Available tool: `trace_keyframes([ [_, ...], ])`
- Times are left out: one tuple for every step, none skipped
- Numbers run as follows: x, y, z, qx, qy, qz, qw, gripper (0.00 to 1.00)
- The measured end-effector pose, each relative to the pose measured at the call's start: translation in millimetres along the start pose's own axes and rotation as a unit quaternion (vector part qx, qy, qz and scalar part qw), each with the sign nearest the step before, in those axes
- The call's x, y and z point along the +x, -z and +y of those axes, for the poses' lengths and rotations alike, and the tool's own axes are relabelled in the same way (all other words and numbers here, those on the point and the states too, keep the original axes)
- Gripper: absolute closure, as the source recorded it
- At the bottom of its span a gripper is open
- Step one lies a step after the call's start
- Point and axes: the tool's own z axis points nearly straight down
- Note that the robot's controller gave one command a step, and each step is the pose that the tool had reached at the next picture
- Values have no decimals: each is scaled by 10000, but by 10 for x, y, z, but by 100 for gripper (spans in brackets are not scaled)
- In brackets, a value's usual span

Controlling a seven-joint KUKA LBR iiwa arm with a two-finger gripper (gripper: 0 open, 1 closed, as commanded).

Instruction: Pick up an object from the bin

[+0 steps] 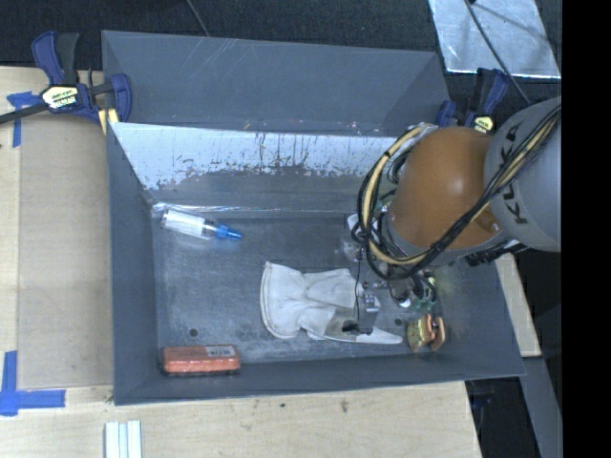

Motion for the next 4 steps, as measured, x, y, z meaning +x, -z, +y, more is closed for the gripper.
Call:
trace_keyframes([
  [-15, 45, 0, 1, 0, -38, 10000, 0],
  [-146, -569, 180, 4, 808, -49, 9967, 100],
  [-147, -568, 180, 4, 807, -51, 9967, 100],
  [-143, 1439, 32, 1, 418, -36, 9991, 100],
])
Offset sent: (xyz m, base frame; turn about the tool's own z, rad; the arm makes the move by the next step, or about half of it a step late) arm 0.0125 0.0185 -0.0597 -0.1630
